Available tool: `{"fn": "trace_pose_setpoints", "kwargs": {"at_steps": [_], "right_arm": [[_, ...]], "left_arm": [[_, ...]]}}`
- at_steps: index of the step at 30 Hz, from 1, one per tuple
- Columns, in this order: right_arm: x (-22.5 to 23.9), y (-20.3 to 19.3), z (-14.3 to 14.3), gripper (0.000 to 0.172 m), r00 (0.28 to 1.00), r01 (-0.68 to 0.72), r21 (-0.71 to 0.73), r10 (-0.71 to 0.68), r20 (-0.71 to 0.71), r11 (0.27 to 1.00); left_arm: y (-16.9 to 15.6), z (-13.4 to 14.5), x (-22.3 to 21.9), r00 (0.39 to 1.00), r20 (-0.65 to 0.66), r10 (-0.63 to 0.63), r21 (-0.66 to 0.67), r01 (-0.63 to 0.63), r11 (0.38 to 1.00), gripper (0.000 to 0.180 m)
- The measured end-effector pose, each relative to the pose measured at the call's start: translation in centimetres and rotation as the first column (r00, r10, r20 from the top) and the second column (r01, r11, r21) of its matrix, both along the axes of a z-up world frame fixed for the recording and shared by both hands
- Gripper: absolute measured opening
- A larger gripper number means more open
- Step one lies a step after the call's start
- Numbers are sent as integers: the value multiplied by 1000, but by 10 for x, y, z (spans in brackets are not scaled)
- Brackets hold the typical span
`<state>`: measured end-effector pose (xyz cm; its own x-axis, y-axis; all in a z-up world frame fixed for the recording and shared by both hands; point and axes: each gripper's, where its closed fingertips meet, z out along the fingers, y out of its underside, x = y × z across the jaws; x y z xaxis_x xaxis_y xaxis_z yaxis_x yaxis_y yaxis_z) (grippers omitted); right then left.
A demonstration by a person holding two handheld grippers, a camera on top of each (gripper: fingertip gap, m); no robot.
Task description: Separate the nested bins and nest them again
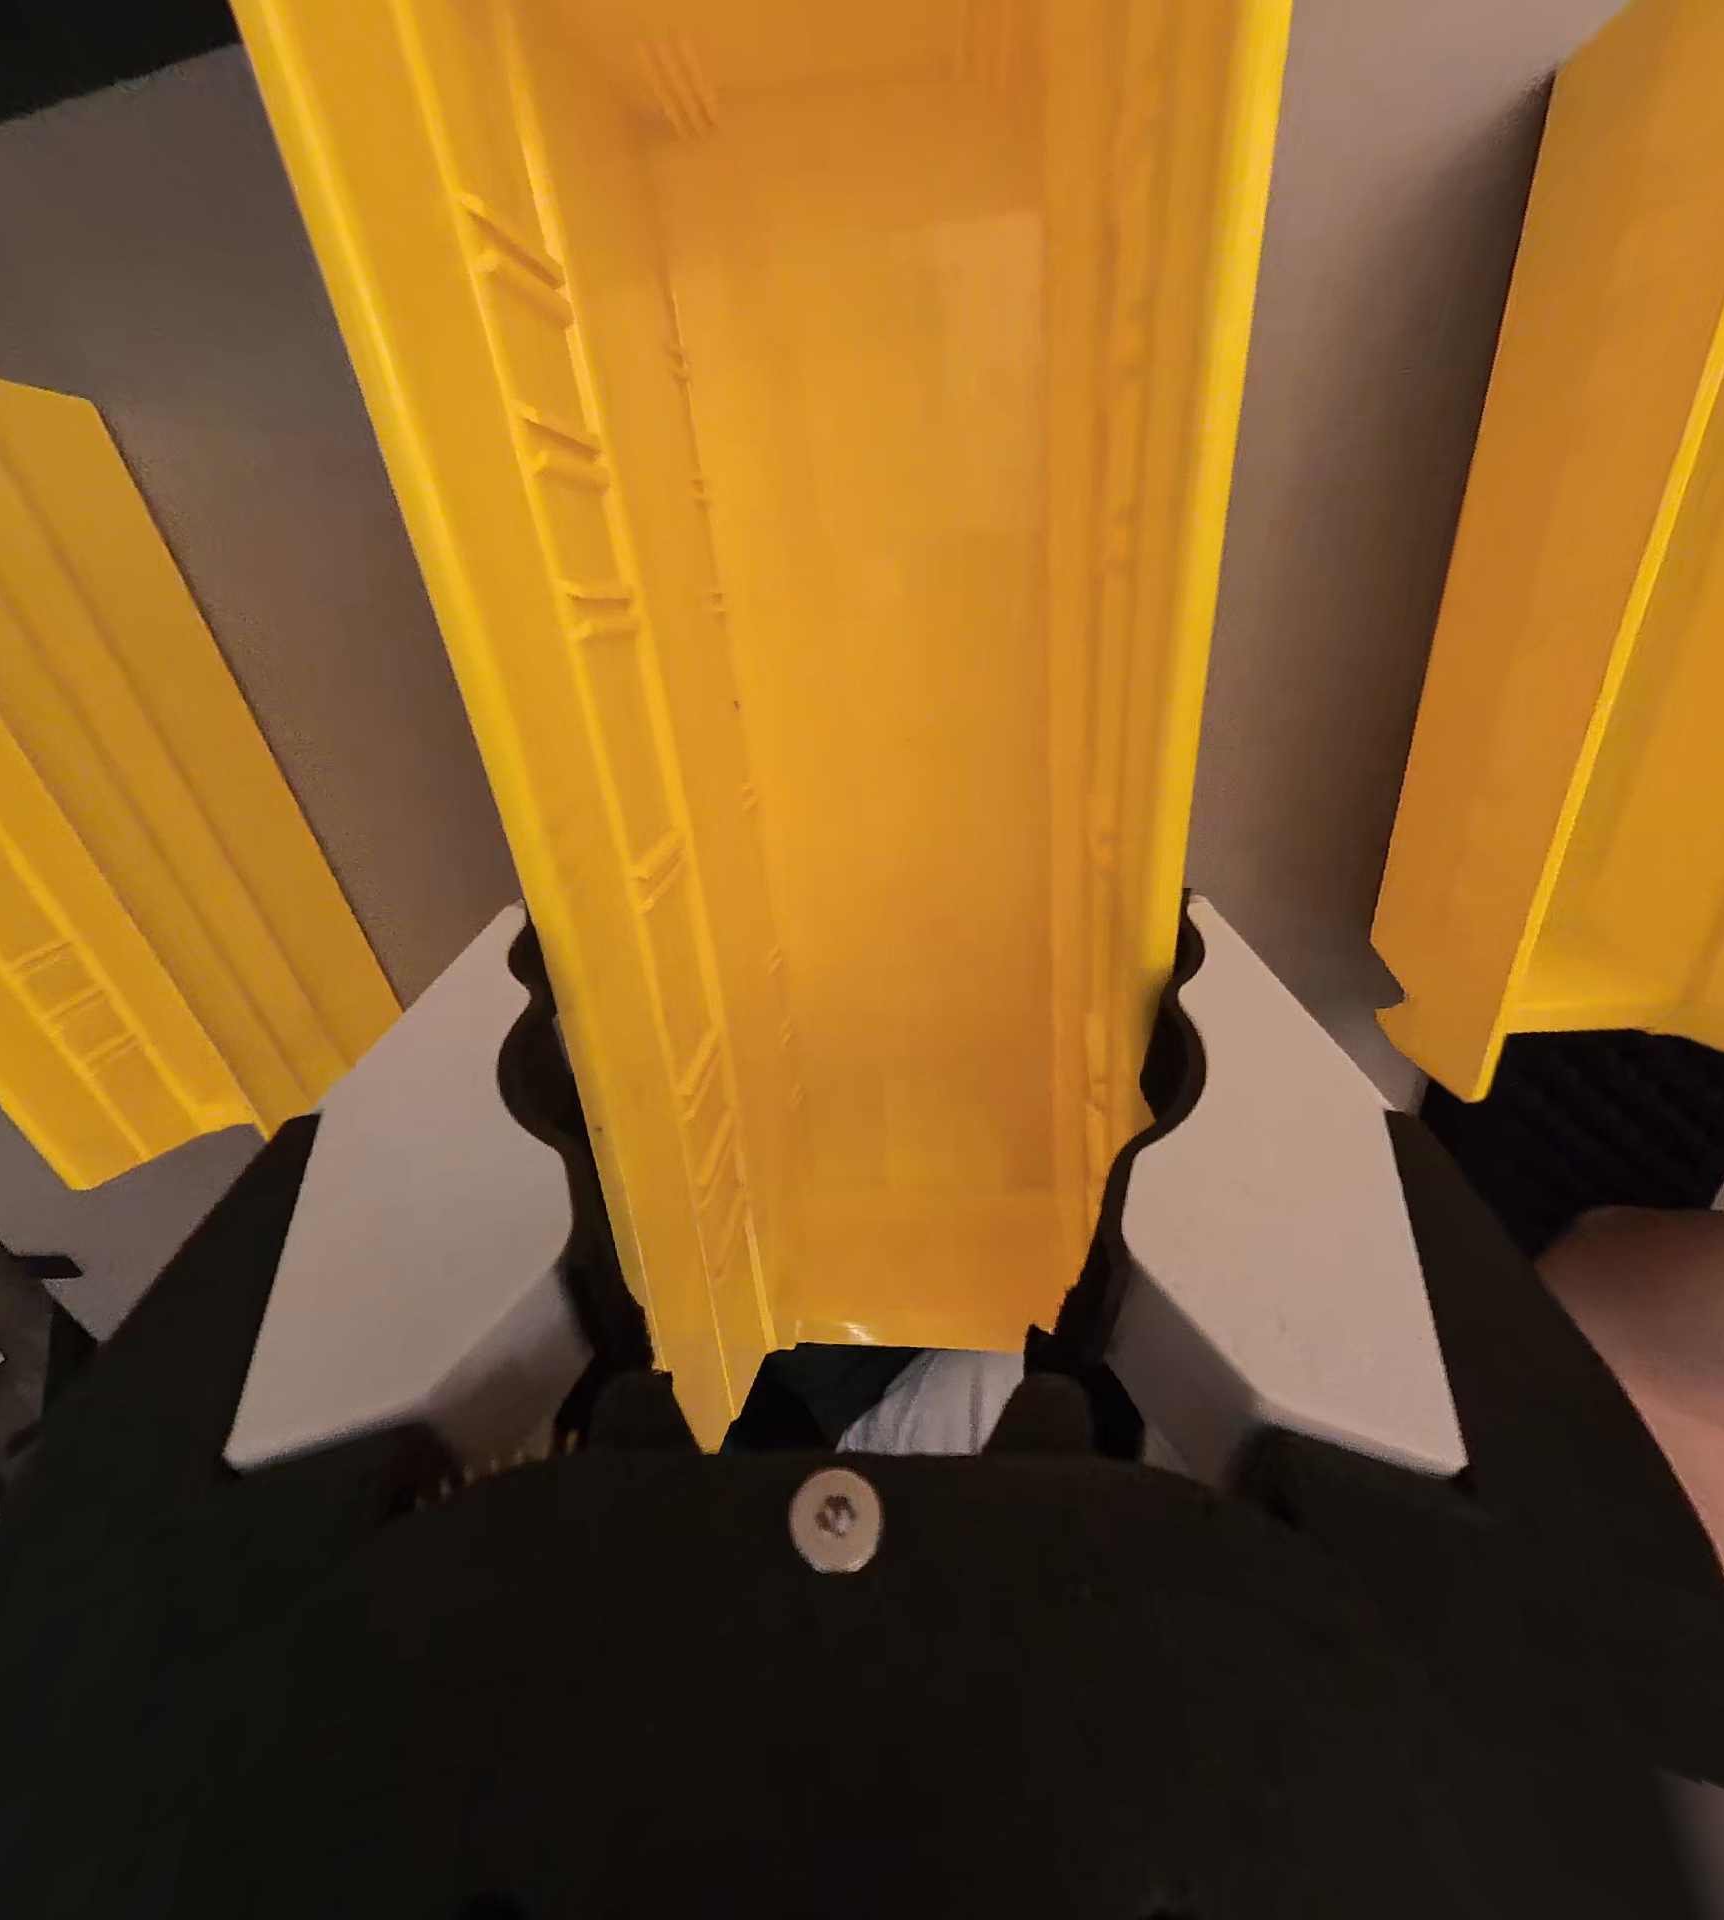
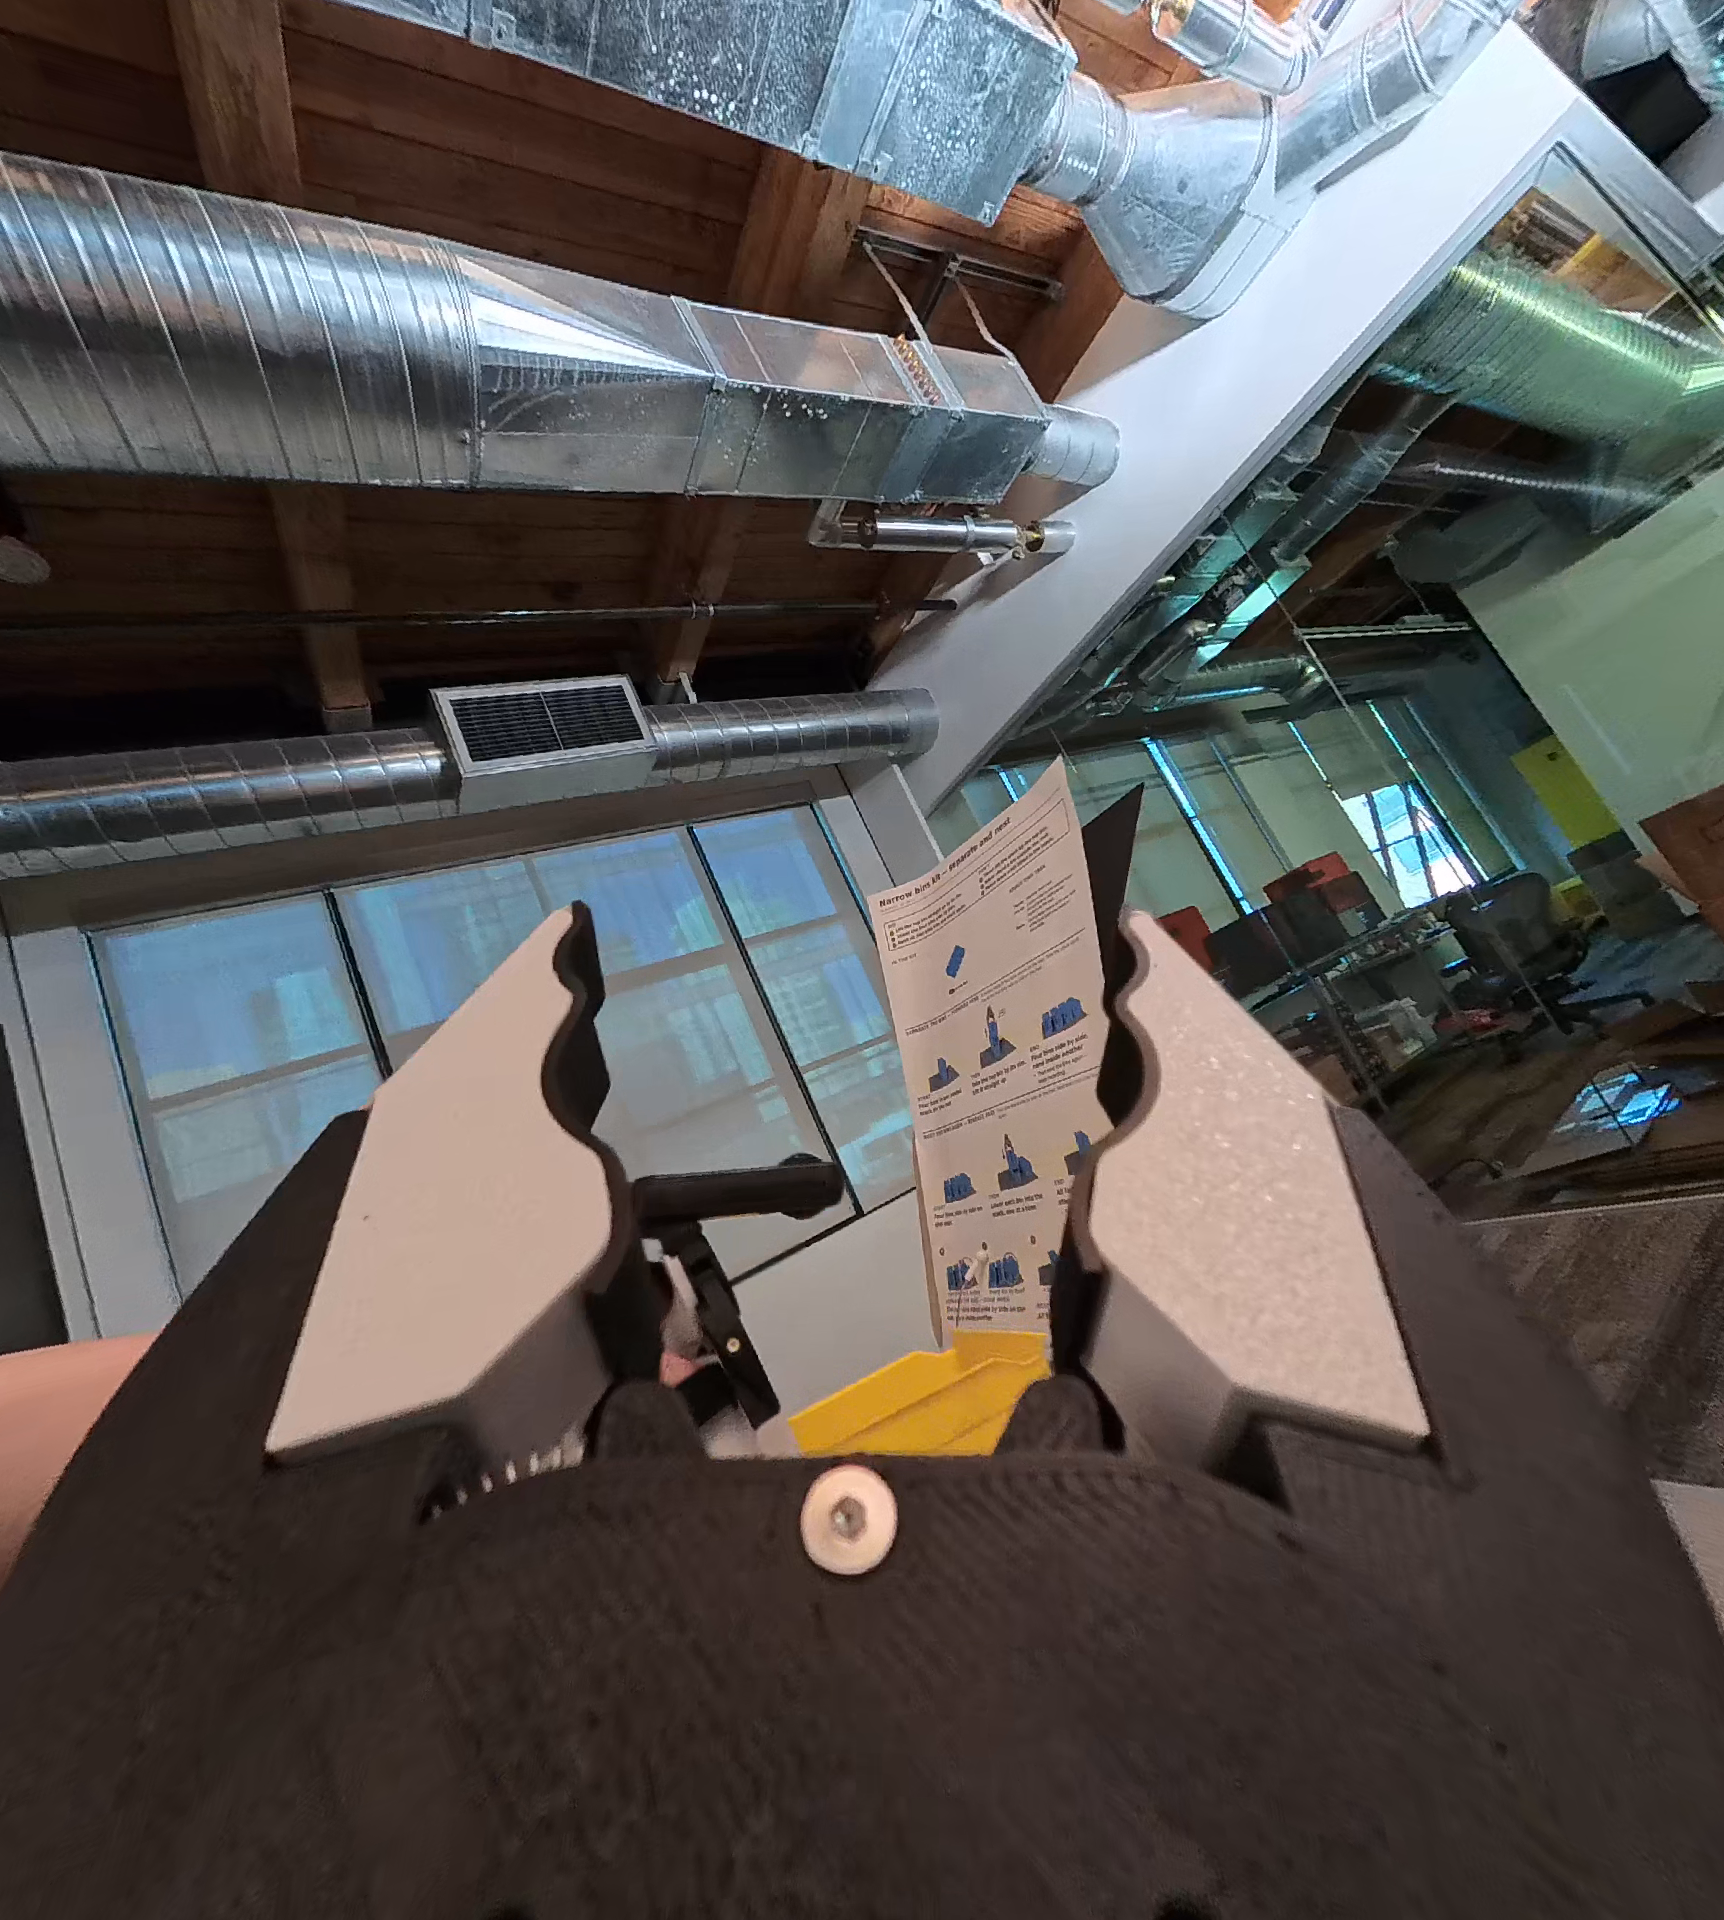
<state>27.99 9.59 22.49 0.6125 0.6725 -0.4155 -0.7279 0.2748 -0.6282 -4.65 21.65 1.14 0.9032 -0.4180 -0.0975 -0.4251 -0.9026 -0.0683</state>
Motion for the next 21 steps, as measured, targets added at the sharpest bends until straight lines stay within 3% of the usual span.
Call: {"fn": "trace_pose_setpoints", "kwargs": {"at_steps": [8,21], "right_arm": [[2,0,-2,97,1000,-22,-3,21,-6,1000],[2,-3,-1,97,999,-34,7,34,-9,999]], "left_arm": [[-18,-20,10,1000,-8,21,-55,-21,998,117],[-11,-54,19,999,-49,2,11,-2,1000,119]]}}
